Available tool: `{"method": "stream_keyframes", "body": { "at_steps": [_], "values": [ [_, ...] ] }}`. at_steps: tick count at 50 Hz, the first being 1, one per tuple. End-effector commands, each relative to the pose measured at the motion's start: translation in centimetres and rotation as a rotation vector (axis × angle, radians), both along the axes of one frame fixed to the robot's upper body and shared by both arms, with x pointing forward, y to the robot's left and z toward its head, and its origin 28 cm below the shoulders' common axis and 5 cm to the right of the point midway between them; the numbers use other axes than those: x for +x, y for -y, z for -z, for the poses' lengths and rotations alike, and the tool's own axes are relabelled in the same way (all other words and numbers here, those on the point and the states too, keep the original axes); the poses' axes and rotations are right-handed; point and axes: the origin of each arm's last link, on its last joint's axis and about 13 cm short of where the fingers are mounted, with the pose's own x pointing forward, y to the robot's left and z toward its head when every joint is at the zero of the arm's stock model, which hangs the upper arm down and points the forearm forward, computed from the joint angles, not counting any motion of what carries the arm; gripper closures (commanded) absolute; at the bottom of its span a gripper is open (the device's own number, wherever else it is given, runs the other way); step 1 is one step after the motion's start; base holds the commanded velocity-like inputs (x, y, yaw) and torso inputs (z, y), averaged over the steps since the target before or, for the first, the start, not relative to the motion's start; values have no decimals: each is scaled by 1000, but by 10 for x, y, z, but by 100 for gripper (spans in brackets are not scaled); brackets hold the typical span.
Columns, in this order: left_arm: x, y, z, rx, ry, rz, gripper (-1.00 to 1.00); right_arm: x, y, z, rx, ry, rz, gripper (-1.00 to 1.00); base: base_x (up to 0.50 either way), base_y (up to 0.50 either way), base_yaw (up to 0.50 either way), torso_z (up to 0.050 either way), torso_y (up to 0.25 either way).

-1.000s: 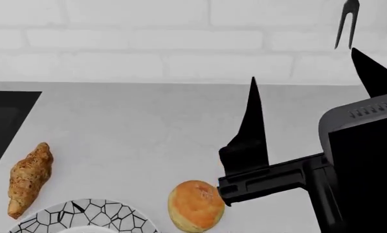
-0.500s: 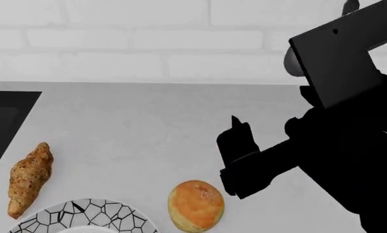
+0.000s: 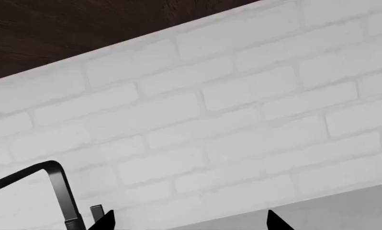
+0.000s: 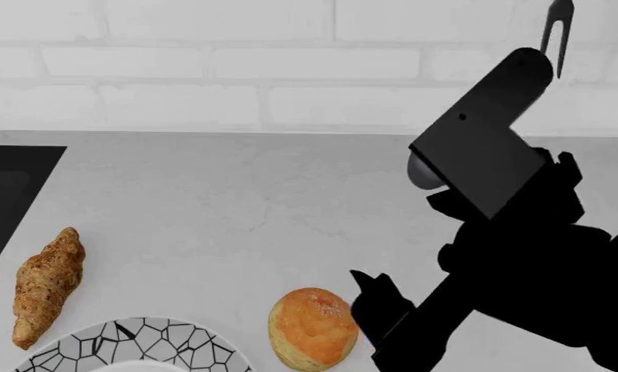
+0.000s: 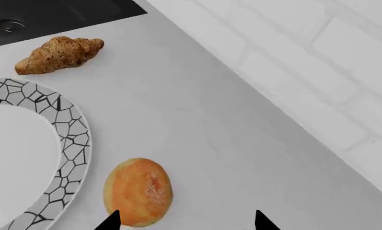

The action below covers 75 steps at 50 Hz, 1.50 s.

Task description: Place the pastries on the plates.

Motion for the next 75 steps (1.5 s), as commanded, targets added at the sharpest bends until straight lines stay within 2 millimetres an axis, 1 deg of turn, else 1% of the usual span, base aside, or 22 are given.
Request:
{"method": "stream_keyframes", "body": {
  "at_steps": [1, 7, 10, 16, 31, 43, 53, 62, 71, 75],
  "values": [
    [2, -3, -2, -31, 8, -13, -100, 13, 1, 3, -12, 7, -69, -100, 0, 0, 0, 0, 0],
    [1, -3, -3, -29, 7, -12, -100, 18, -13, 12, -17, -14, -123, -100, 0, 0, 0, 0, 0],
    [1, -4, -3, -30, 9, -12, -100, 24, -16, 17, -15, -22, -123, -100, 0, 0, 0, 0, 0],
    [0, -4, -4, -28, 9, -15, -100, 27, -23, 24, -15, -43, -155, -100, 0, 0, 0, 0, 0],
    [-6, -4, -9, -20, 6, -11, -100, 36, -28, 37, -1, -79, -146, -100, 0, 0, 0, 0, 0],
    [-8, -5, -9, -19, 0, -17, -100, 44, -30, 45, 9, -98, -149, -100, 0, 0, 0, 0, 0],
    [-9, -2, -13, -12, 5, -8, -100, 47, -35, 55, 5, -129, -164, -100, 0, 0, 0, 0, 0],
    [-11, -2, -13, -12, 3, -8, -100, 47, -36, 61, 9, -147, -166, -100, 0, 0, 0, 0, 0],
    [-14, -2, -14, -10, 1, -9, -100, 53, -38, 67, 12, -164, -163, -100, 0, 0, 0, 0, 0],
    [-14, -2, -14, -13, -3, -5, -100, 55, -39, 73, 14, -181, -159, -100, 0, 0, 0, 0, 0]
  ]
}}
